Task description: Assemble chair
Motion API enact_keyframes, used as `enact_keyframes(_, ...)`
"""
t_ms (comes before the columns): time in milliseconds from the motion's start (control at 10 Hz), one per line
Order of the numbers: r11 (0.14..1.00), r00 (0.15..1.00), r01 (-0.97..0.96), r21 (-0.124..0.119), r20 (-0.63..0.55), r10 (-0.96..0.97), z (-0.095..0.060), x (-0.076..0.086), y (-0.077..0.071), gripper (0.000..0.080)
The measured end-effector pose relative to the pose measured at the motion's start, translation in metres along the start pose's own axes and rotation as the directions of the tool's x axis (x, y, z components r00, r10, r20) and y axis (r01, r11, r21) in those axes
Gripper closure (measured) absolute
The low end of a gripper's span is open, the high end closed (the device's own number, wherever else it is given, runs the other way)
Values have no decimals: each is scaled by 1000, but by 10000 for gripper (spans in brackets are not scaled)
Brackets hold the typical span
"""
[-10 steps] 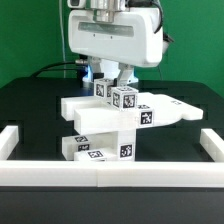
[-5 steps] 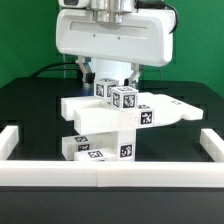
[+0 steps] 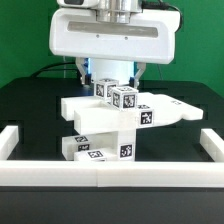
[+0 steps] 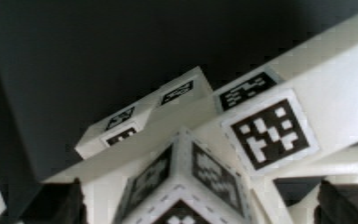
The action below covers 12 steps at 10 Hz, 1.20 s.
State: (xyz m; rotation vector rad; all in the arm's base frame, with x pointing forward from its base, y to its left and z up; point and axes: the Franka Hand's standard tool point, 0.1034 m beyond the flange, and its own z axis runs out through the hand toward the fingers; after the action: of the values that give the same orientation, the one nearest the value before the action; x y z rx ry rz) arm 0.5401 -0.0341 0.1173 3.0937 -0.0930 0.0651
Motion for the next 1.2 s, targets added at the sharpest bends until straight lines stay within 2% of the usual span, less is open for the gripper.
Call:
enact_keyframes(400, 957, 957, 290, -5, 2, -290, -1, 0, 3, 150)
enact_keyframes(800, 853, 853, 522, -16, 14, -522, 0, 0, 8, 150)
enact_keyframes(900, 829, 829, 559, -18, 17, -559, 0, 0, 10, 244)
enact_keyframes(1100, 845, 846, 534, -19, 17, -534, 0, 0, 10, 517)
enact_keyframes(1200, 847, 847, 531, -19, 17, -531, 0, 0, 10, 517)
